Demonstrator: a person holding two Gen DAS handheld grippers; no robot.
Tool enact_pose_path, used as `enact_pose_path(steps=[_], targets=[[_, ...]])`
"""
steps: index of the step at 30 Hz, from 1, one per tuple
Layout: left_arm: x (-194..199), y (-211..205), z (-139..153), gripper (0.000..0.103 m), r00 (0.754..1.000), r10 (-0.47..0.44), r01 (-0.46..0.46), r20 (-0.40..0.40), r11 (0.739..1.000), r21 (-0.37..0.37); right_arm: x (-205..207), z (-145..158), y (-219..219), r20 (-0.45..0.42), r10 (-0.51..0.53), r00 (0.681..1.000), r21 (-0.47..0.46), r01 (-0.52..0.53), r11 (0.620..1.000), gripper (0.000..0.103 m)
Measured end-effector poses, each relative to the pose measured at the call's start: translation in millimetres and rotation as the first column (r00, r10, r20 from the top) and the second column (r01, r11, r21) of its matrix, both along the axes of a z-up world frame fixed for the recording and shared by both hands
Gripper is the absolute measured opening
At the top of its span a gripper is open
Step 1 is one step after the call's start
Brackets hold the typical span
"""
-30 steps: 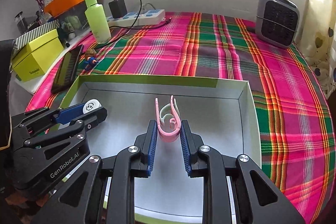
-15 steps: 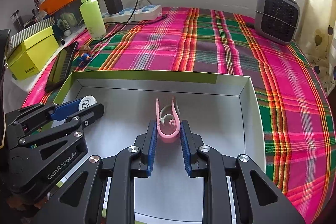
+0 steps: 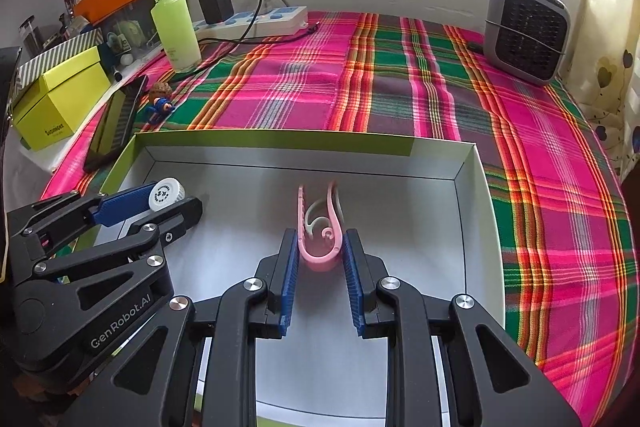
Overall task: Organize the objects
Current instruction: 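Carry the pink clip and white jar over the open white box with both tools, then lower and open both tools, releasing the clip and jar into the box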
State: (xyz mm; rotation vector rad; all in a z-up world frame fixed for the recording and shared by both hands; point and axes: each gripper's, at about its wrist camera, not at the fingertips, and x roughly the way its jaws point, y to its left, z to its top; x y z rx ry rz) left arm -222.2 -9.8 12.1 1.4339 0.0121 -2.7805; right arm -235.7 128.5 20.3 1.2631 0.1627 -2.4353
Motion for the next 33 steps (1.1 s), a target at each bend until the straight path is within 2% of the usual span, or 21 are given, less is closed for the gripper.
enact_pose_path(steps=[3,5,13,25,33], targets=[[1,0,1,0.038,1.000,0.006,-0.006,0.000,1.000,-0.010,1,2,2,-0.007,-0.009,1.000,-0.003,0.009,1.000,0.026],[3,-2,3,0.041,1.000,0.011,-0.011,0.000,1.000,-0.007,2,4,3,-0.009,-0.012,1.000,-0.010,0.012,1.000,0.034],[15,-3,11,0.051,1.000,0.007,-0.007,-0.016,1.000,0.010,12,10,9,-0.014,-0.025,1.000,-0.027,0.024,0.999,0.034],[52,-5,33,0.053,0.998,0.015,-0.014,-0.066,1.000,0.022,48,32,19,-0.083,-0.041,0.996,-0.047,0.037,0.998,0.035],[86,-10,38,0.053,0.996,0.017,-0.013,-0.087,0.999,0.042,80,35,33,-0.099,-0.057,0.994,-0.072,0.050,0.996,0.035]])
